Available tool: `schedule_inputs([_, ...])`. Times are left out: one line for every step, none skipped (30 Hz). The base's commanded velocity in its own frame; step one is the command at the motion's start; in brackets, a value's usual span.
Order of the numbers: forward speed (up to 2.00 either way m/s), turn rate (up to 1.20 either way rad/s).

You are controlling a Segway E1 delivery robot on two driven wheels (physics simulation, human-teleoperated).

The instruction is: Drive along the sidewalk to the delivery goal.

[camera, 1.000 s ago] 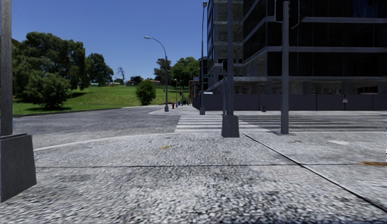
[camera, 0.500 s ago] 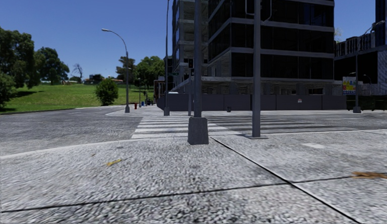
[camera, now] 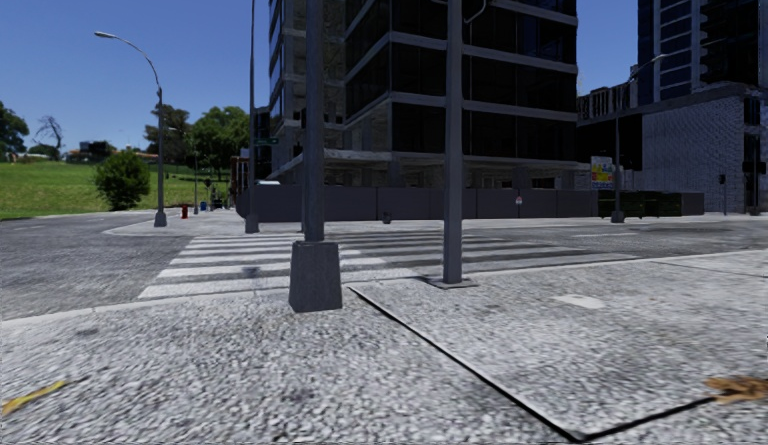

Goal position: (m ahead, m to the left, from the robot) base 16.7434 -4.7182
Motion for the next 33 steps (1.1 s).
schedule_inputs([1.54, -0.47])
schedule_inputs([1.54, -0.47])
schedule_inputs([1.54, -0.47])
schedule_inputs([1.54, -0.48])
schedule_inputs([1.54, -0.56])
schedule_inputs([1.54, -0.72])
schedule_inputs([1.54, -0.83])
schedule_inputs([1.54, -0.85])
schedule_inputs([1.54, -0.86])
schedule_inputs([1.54, -0.86])
schedule_inputs([1.54, -0.86])
schedule_inputs([1.54, -0.86])
schedule_inputs([1.54, -0.86])
schedule_inputs([1.54, -0.86])
schedule_inputs([1.54, -0.86])
schedule_inputs([1.54, -0.86])
schedule_inputs([1.54, -0.86])
schedule_inputs([1.54, -0.86])
schedule_inputs([1.54, -0.86])
schedule_inputs([1.54, -0.86])
schedule_inputs([1.54, -0.86])
schedule_inputs([1.54, -0.86])
schedule_inputs([1.54, -0.86])
schedule_inputs([1.54, -0.86])
schedule_inputs([1.54, -0.86])
schedule_inputs([1.54, -0.86])
schedule_inputs([1.54, -0.86])
schedule_inputs([1.54, -0.86])
schedule_inputs([1.54, -0.86])
schedule_inputs([1.54, -0.86])
schedule_inputs([1.54, -0.86])
schedule_inputs([1.54, -0.86])
schedule_inputs([1.54, -0.86])
